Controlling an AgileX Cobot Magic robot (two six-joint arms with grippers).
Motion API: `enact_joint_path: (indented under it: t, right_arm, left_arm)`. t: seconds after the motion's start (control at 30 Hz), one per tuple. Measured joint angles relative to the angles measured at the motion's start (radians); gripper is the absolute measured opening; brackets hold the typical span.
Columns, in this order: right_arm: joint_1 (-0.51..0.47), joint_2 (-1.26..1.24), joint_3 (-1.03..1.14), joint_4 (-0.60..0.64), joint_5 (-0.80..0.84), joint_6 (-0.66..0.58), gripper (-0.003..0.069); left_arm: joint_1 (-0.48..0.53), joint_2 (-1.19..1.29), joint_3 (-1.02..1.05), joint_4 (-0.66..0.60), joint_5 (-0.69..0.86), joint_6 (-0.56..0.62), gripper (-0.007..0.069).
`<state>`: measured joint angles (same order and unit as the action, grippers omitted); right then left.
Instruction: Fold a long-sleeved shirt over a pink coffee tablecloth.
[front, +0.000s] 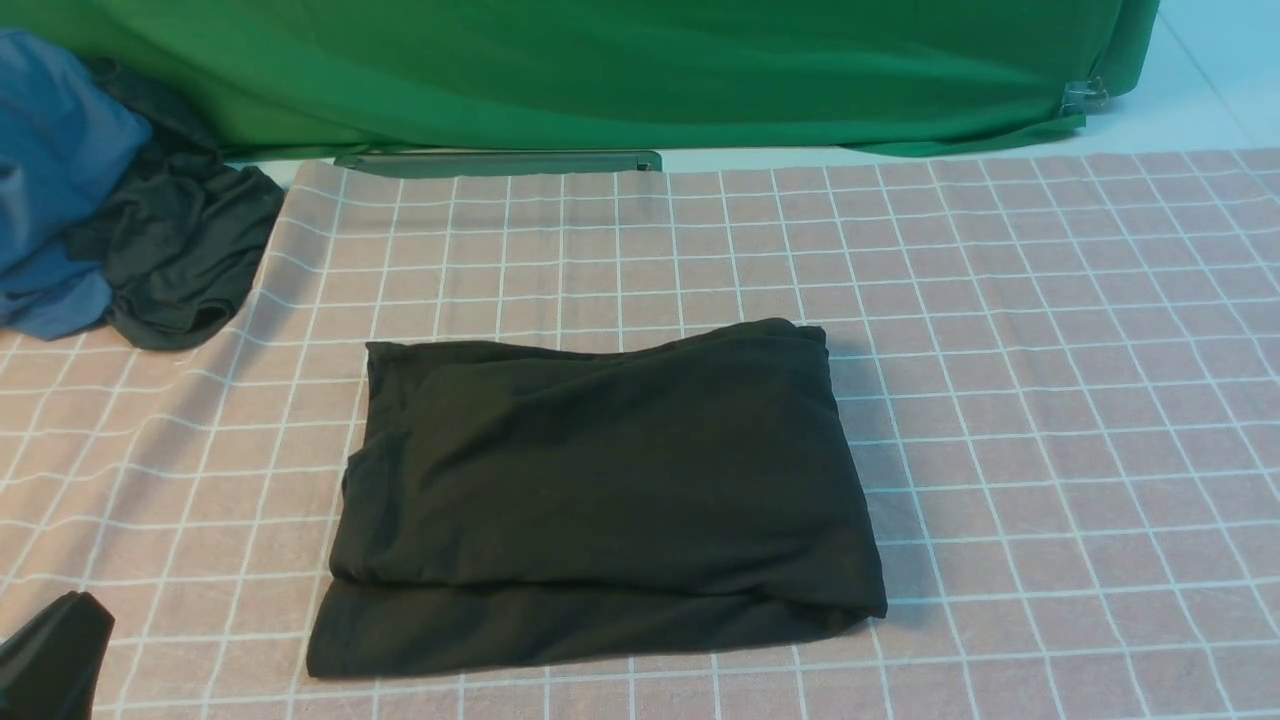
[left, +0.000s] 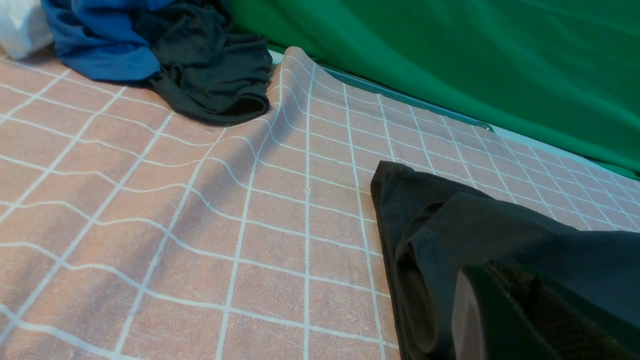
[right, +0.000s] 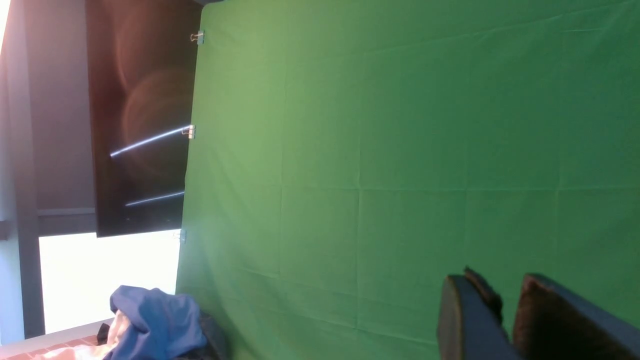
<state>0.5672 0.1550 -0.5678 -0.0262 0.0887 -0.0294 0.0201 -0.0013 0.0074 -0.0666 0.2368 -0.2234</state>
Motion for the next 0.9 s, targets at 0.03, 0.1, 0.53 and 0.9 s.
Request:
enact_joint_path:
  t: [0.03, 0.1, 0.53, 0.9]
  right_arm:
    - [0.000, 0.000, 0.000, 0.000, 0.000, 0.000, 0.0197]
    - [0.000, 0.000, 0.000, 0.000, 0.000, 0.000, 0.0197]
    - [-0.277, -0.001, 0.217, 0.000, 0.038, -0.038, 0.0216]
    - [-0.457, -0.137, 0.576, 0.001, 0.133, -0.098, 0.0217]
  left_arm:
    - [0.000, 0.000, 0.000, 0.000, 0.000, 0.000, 0.0013]
    - [0.000, 0.000, 0.000, 0.000, 0.000, 0.000, 0.0013]
    - [0.000, 0.000, 0.000, 0.001, 0.000, 0.002, 0.0013]
    - [0.000, 0.000, 0.000, 0.001, 0.000, 0.050, 0.0013]
